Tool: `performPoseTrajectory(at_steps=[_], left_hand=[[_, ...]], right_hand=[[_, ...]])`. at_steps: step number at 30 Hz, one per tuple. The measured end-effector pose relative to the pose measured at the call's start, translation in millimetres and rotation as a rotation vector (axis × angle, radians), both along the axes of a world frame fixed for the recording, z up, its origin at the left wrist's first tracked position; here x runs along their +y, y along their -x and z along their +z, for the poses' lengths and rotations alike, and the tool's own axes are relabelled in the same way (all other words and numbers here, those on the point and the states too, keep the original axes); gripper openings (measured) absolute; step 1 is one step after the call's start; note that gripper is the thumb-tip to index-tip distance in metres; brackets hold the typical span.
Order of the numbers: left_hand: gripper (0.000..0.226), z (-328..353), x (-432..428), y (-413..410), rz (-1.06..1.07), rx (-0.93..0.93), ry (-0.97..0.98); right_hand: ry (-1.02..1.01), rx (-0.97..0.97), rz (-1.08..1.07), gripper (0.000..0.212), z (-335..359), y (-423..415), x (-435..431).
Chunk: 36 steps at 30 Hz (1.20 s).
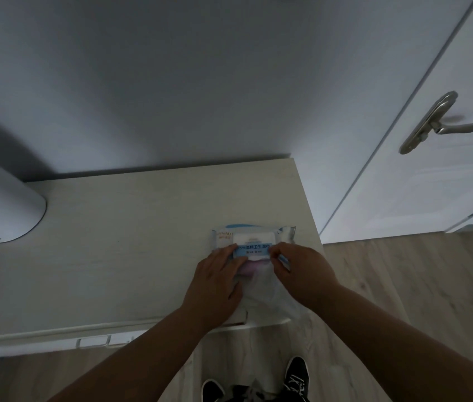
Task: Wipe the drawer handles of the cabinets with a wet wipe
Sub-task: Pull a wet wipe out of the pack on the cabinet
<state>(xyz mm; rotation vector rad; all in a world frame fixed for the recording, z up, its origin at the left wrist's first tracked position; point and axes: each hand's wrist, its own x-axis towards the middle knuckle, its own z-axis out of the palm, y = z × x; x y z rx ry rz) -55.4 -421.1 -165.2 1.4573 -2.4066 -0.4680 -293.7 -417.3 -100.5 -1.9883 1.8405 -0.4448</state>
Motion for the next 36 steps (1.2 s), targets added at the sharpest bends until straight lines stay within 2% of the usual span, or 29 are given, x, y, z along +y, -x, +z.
performPoseTrajectory(at_steps=[7, 17, 21, 27, 31, 36], left_hand=[[0.058, 1.1, 4.0, -2.3, -0.021, -0.081, -0.005], [0.061, 10.5, 6.0, 2.7, -0.027, -0.226, 0.015], [0.066, 15.7, 7.6, 7.9, -0.012, -0.295, -0.047], [0.074, 21.8, 9.9, 6.1, -0.035, -0.367, -0.079], [0.063, 33.4, -2.2, 9.2, -0.064, -0.396, -0.049], [0.066, 46.6, -2.0, -0.4, -0.126, -0.381, -0.059]], right_hand=[[-0.084, -0.003, -0.023, 0.035, -14.6, -1.4, 6.7], [-0.077, 0.232, 0.069, 0.047, -17.3, -2.5, 7.4], [-0.130, 0.371, 0.134, 0.055, -16.9, -11.4, 13.5], [-0.153, 0.388, 0.124, 0.064, -18.4, -22.5, 20.9], [-0.151, 0.315, 0.050, 0.057, -14.7, -23.2, 25.1], [-0.129, 0.185, -0.103, 0.035, -7.2, -23.5, 25.9]])
